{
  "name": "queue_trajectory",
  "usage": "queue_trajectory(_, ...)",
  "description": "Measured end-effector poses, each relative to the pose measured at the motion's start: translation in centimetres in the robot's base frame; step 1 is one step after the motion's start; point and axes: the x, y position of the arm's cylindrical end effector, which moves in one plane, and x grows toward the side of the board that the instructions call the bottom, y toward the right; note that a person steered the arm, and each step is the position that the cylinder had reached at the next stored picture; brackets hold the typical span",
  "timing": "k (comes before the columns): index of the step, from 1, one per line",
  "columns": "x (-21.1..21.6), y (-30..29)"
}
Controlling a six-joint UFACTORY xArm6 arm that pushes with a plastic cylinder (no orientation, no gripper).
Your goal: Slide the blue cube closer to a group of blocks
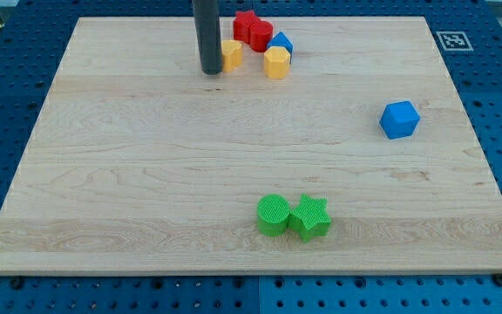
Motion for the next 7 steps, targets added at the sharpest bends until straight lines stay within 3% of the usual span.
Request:
queue_trajectory(1, -1.5, 0.9)
queue_trajectory(3, -0.5, 3.7)
queue_trajectory(5, 6.0, 6.1)
queue_trajectory(7, 13.2, 14.4)
